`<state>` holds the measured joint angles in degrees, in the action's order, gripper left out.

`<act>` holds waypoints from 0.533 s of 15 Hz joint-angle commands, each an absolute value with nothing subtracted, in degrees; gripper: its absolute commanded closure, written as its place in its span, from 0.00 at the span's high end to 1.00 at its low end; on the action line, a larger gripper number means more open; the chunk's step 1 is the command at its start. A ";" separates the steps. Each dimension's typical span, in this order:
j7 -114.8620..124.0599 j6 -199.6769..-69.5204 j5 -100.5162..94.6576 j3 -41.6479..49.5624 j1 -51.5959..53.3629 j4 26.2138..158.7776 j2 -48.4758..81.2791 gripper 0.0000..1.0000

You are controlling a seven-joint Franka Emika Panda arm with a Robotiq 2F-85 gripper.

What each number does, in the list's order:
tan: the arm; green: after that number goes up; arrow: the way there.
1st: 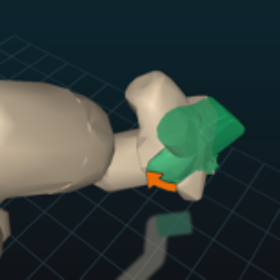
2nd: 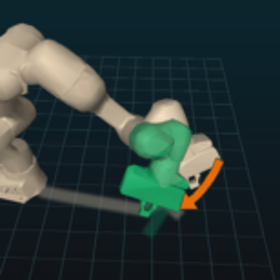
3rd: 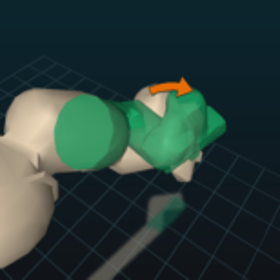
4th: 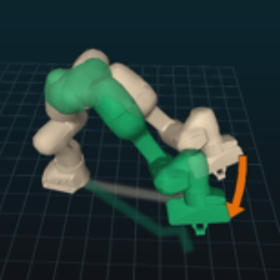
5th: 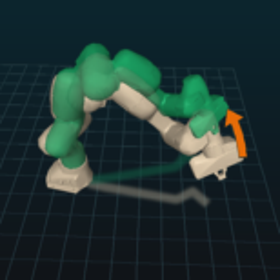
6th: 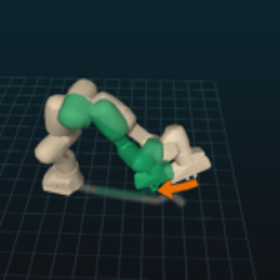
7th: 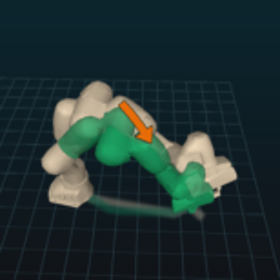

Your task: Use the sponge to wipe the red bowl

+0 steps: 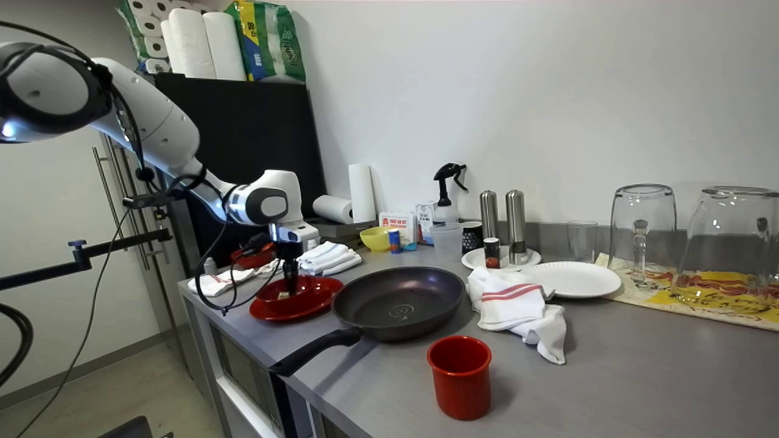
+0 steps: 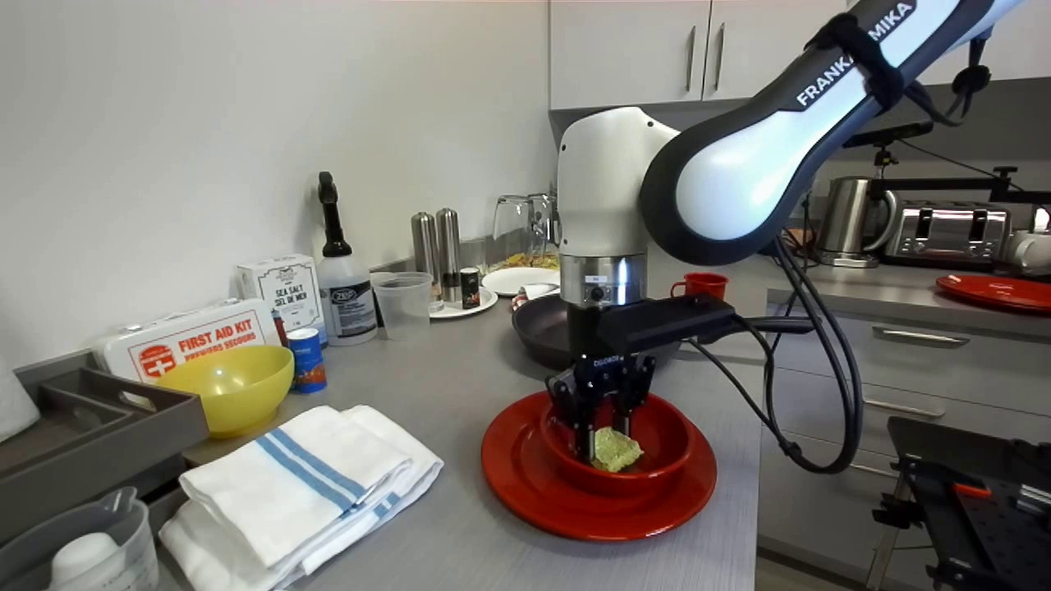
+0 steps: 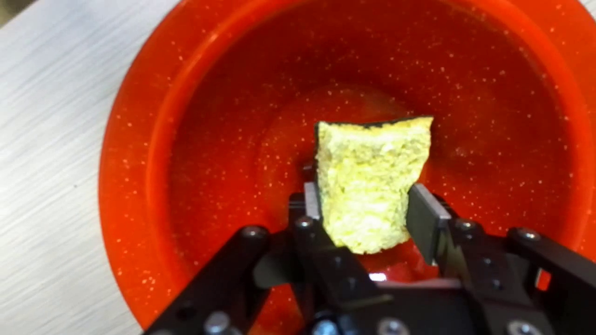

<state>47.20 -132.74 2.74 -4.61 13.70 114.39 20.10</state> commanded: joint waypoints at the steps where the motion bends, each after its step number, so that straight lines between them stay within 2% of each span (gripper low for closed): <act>1: 43.94 -125.71 5.68 -5.83 12.81 113.05 18.40 0.23; 8: 41.75 -116.64 7.00 -6.09 12.60 110.33 17.21 0.23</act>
<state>43.94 -120.86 5.00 -5.40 13.39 111.78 17.88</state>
